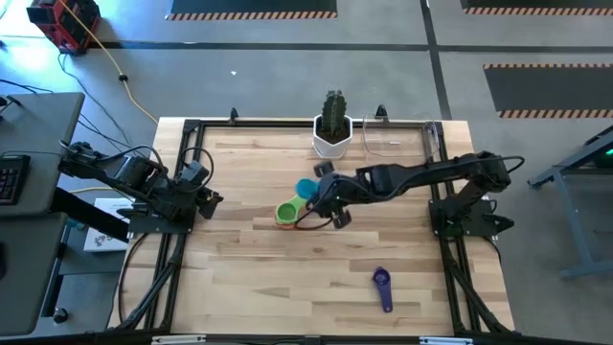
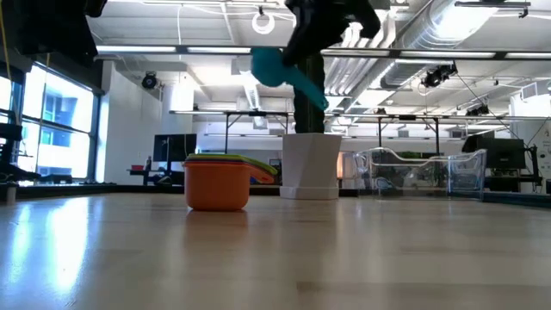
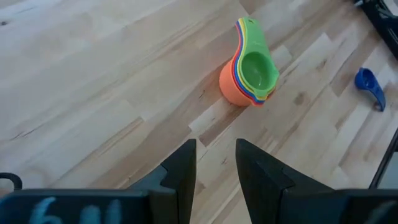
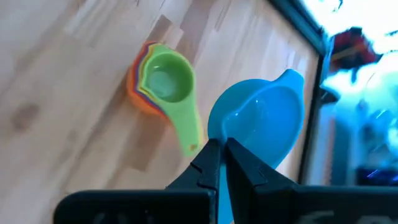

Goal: Nest measuring cups in basket
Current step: Stack the light blue measuring cup on top of the green measuring cup

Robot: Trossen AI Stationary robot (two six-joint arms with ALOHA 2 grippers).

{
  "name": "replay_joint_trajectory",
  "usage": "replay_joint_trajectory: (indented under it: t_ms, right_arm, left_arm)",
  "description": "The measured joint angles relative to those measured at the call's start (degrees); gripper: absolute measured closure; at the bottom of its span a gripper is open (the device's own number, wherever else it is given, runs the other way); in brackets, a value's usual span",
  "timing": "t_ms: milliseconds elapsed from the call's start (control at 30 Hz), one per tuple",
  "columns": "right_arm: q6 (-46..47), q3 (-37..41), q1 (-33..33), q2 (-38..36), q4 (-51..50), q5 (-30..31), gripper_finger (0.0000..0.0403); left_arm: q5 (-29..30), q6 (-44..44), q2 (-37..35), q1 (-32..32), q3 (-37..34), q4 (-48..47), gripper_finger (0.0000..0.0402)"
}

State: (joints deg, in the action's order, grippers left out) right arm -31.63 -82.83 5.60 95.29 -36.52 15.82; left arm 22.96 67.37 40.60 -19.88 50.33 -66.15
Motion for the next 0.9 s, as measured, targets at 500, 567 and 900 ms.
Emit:
replay_joint_trajectory:
  t_ms: [500,567,900]
  right_arm:
    - [-37.67,0.00,-0.36,5.89,11.22,0.78,0.0402]
    - [-40.53,0.00,-0.34,7.38,11.33,1.58,0.0402]
    - [-42.49,0.07,-0.32,11.73,13.05,-4.54,0.0402]
  left_arm:
    - [1.38,1.44,0.00,0.00,0.00,-0.01,0.0298]
    - [1.42,1.44,0.02,0.00,0.00,-0.04,0.0298]
    - [1.91,1.44,0.04,0.00,0.00,-0.06,0.0298]
